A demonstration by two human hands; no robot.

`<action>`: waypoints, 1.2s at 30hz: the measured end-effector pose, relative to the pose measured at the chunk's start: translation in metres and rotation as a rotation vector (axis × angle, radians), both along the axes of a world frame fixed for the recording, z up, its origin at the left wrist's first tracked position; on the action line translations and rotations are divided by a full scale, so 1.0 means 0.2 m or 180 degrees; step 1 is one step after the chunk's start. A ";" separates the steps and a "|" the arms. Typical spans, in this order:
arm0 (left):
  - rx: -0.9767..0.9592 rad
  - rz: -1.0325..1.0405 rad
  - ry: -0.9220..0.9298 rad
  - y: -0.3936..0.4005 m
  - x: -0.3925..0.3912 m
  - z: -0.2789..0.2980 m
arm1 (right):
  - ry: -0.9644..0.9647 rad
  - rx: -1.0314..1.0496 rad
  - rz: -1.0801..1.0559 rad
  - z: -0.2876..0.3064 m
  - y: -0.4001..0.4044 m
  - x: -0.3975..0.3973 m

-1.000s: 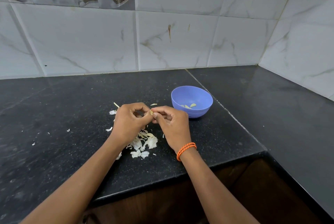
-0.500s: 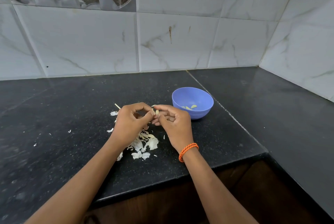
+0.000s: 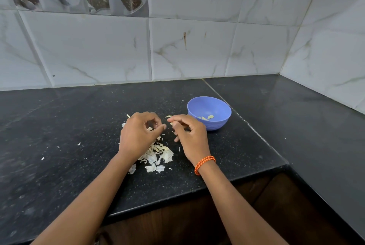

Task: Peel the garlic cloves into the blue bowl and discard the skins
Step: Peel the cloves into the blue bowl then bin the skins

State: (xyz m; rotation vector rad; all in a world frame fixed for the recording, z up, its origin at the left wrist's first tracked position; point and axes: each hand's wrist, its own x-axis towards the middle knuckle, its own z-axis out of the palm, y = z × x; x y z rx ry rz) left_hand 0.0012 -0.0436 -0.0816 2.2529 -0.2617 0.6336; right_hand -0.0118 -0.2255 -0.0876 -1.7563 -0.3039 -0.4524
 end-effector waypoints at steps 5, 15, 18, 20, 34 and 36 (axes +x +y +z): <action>-0.0602 -0.0510 0.0198 0.01 -0.01 0.01 | 0.0032 -0.0181 0.0091 -0.01 0.01 -0.01; -0.1205 -0.0933 0.0484 -0.01 -0.03 0.04 | 0.0148 0.0205 0.0163 0.01 0.00 -0.02; -0.1282 -0.0937 0.0490 -0.01 -0.03 0.04 | 0.0102 0.0220 0.0230 0.01 0.00 -0.02; -0.1326 -0.0940 0.0498 -0.01 -0.03 0.04 | 0.0096 0.0207 0.0268 0.00 0.00 -0.02; -0.1259 -0.0837 0.0352 0.01 0.00 0.02 | 0.0089 0.0114 0.0309 0.02 0.00 -0.04; -0.1495 -0.1008 0.0550 0.01 -0.01 0.02 | 0.0103 0.0203 0.0317 0.02 0.00 -0.03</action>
